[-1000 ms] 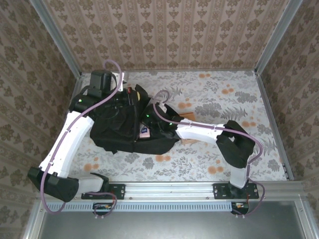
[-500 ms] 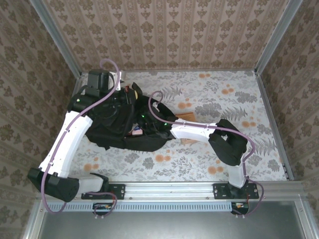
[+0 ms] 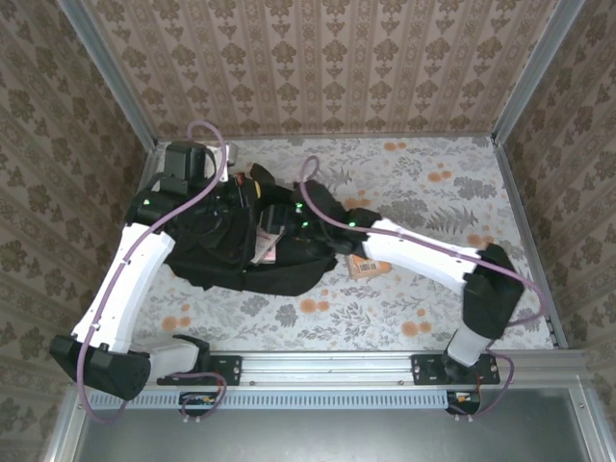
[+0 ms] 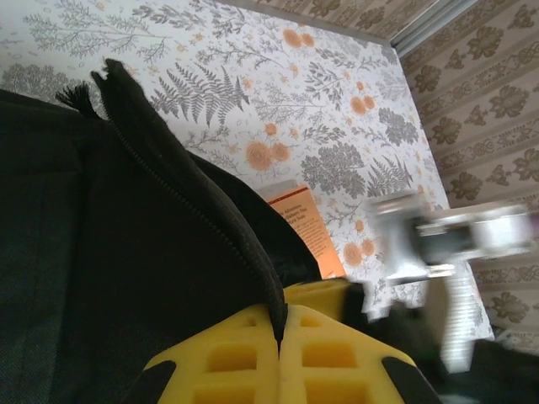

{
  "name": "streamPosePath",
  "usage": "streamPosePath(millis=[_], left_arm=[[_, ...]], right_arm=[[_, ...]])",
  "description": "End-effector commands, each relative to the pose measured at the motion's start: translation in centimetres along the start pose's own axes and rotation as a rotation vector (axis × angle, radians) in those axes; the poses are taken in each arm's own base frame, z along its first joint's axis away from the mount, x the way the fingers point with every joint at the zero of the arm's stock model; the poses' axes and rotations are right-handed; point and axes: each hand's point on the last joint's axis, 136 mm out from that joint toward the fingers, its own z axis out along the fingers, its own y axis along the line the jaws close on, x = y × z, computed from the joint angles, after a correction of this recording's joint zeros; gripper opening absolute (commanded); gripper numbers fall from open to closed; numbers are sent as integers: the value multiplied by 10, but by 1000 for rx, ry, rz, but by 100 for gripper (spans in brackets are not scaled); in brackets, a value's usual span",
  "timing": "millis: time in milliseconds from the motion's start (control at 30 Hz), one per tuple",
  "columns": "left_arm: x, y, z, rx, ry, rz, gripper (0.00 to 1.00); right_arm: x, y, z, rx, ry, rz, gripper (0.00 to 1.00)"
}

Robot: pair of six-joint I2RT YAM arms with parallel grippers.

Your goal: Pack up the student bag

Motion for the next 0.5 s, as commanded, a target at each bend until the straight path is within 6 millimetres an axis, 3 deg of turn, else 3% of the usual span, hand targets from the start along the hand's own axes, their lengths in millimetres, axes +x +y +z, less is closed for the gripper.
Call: streamPosePath(millis=[0, 133, 300, 467], left_arm=[[-8, -4, -3, 18, -50, 44, 0], [-5, 5, 0, -19, -45, 46, 0], [-6, 25, -10, -149, -88, 76, 0], [-2, 29, -11, -171, -88, 88, 0]], right_arm=[[-7, -50, -34, 89, 13, -76, 81], [-22, -117, -53, 140, 40, 39, 81], [-11, -197, -56, 353, 157, 53, 83], [4, -247, -45, 462, 252, 89, 92]])
